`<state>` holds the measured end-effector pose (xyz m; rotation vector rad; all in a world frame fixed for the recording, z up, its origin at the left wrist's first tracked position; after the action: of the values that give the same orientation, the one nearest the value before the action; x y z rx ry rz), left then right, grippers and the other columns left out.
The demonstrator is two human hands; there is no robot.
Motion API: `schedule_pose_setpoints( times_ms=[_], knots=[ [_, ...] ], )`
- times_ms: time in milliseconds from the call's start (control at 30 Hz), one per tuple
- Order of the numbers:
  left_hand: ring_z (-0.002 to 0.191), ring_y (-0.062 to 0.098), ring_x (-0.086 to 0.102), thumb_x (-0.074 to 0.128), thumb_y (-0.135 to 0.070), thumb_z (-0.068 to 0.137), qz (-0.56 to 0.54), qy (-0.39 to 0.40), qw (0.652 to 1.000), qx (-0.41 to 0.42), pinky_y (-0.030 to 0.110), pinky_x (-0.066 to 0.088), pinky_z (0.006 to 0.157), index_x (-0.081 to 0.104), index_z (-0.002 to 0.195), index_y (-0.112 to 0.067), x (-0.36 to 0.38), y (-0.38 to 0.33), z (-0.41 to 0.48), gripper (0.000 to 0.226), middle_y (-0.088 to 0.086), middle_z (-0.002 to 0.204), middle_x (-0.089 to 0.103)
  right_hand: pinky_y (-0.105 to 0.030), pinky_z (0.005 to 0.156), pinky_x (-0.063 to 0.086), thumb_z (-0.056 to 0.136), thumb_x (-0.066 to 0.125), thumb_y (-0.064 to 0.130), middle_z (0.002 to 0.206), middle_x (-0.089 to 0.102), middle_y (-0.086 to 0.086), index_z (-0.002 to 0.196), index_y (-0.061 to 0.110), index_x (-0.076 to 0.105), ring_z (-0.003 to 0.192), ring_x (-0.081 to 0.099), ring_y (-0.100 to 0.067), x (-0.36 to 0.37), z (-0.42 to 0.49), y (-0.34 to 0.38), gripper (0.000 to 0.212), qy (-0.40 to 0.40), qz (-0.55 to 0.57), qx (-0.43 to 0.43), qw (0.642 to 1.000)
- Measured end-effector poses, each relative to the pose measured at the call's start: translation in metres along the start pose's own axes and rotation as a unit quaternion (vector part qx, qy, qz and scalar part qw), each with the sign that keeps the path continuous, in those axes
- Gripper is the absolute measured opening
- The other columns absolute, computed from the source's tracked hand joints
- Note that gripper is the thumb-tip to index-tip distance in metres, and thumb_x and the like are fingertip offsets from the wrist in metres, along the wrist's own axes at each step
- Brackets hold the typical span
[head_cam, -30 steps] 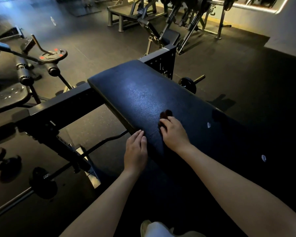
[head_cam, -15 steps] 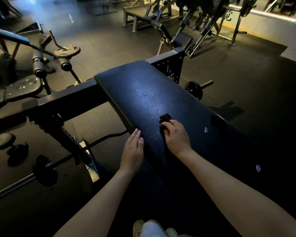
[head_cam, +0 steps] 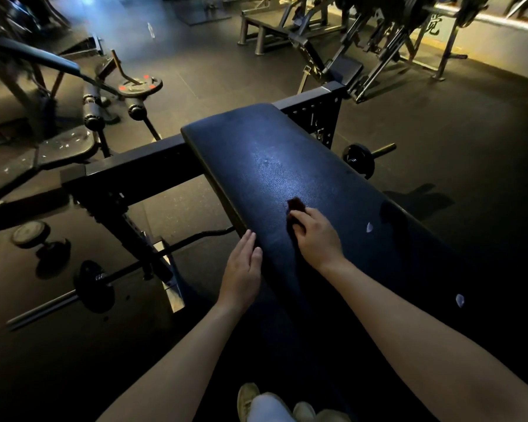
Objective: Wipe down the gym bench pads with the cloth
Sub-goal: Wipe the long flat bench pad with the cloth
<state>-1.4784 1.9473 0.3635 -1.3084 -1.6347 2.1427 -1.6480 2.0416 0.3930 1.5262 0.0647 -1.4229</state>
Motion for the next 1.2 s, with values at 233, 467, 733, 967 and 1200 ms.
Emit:
schedule_pose_setpoints(
  times_ms=[233,467,733,967,1200],
  knots=[
    [0.143,0.016,0.037,0.043,-0.019,0.107,0.004,-0.025,1.0,0.007,0.022,0.02,0.117,0.047,0.147,-0.007,-0.001,-0.019,0.014,0.042,0.008,0.153,0.046,-0.04,0.099,0.047,0.096,0.059,0.023,0.133,0.059,-0.004,0.132,0.023,0.065,0.123,0.053,-0.026,0.023,-0.032,0.043,0.036,0.074,0.036,-0.128,0.988],
    [0.147,0.0,0.018,0.044,-0.023,0.108,0.047,0.014,0.998,0.038,0.02,0.008,0.121,0.041,0.152,-0.015,0.007,-0.007,0.01,0.046,-0.005,0.16,0.033,-0.04,0.099,0.047,0.096,0.058,0.021,0.13,0.058,-0.006,0.132,0.02,0.064,0.121,0.053,-0.028,-0.005,0.002,-0.012,0.036,-0.011,0.006,0.028,1.0],
    [0.139,0.011,0.039,0.043,-0.023,0.106,-0.031,-0.036,0.999,0.021,0.039,0.027,0.121,0.052,0.144,-0.011,0.002,-0.007,0.016,0.04,0.005,0.148,0.051,-0.042,0.095,0.05,0.091,0.058,0.022,0.12,0.065,-0.003,0.131,0.024,0.064,0.111,0.056,-0.026,0.02,-0.027,0.041,0.04,0.09,0.039,-0.128,0.987],
    [0.137,-0.007,0.023,0.042,-0.023,0.108,0.022,-0.015,0.999,0.032,0.023,0.016,0.12,0.046,0.149,-0.017,0.004,-0.007,0.012,0.042,-0.007,0.153,0.042,-0.044,0.115,0.029,0.099,0.052,0.027,0.155,0.037,-0.006,0.148,0.017,0.046,0.138,0.031,-0.03,0.002,0.011,-0.001,0.051,0.038,-0.079,0.0,0.996],
    [0.14,0.0,0.034,0.042,-0.02,0.108,-0.062,-0.042,0.997,0.006,0.025,0.023,0.119,0.052,0.144,-0.017,0.006,-0.001,0.014,0.038,-0.004,0.149,0.048,-0.045,0.1,0.047,0.089,0.054,0.02,0.124,0.067,-0.006,0.122,0.014,0.07,0.108,0.055,-0.032,0.028,-0.019,0.038,0.036,0.034,-0.033,-0.121,0.992]
  ],
)
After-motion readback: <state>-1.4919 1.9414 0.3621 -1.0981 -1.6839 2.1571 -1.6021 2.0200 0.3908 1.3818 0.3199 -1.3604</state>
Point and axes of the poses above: each hand's wrist, its own z-axis towards the middle knuckle, its own x-axis out of the palm, y = z × x, the point moved 5 cm from there along z, towards the middle knuckle
